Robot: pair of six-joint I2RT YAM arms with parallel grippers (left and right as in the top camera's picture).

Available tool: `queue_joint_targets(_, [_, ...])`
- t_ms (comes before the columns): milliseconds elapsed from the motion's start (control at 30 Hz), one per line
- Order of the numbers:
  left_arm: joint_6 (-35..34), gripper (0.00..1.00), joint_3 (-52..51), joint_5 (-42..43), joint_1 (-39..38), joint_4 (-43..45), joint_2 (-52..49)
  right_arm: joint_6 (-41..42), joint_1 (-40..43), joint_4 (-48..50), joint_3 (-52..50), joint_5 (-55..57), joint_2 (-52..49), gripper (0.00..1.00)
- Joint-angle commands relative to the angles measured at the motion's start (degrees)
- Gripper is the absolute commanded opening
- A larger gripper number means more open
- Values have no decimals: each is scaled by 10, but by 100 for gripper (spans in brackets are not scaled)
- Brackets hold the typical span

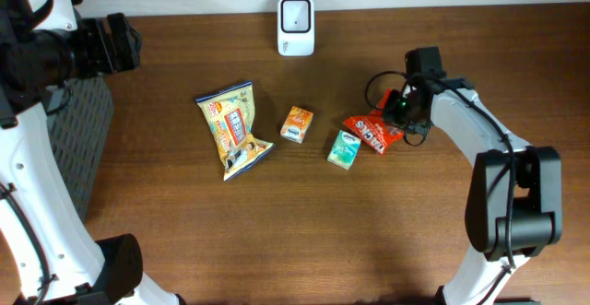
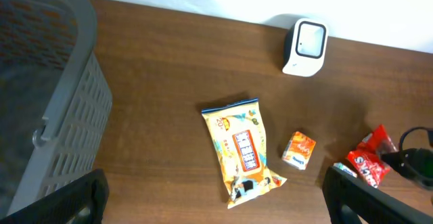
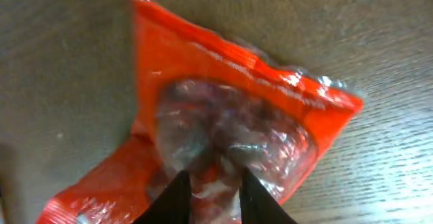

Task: Scan the item barcode
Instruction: 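Reach the right gripper to the red snack bag and grasp it, then lift the red bag and hold it over the white scanner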

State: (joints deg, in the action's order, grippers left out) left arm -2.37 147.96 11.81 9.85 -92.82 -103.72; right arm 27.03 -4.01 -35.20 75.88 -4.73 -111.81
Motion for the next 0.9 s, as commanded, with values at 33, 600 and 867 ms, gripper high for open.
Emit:
queue_joint_targets(33, [7, 99, 2, 4, 3, 1, 2, 4, -1, 64, -26, -13, 2, 25])
queue_joint_targets(600, [7, 99, 2, 4, 3, 1, 2, 99, -17, 57, -63, -52, 14, 37])
queue_joint_targets(867, [7, 99, 2, 4, 3, 1, 2, 159, 46, 66, 10, -486, 15, 4])
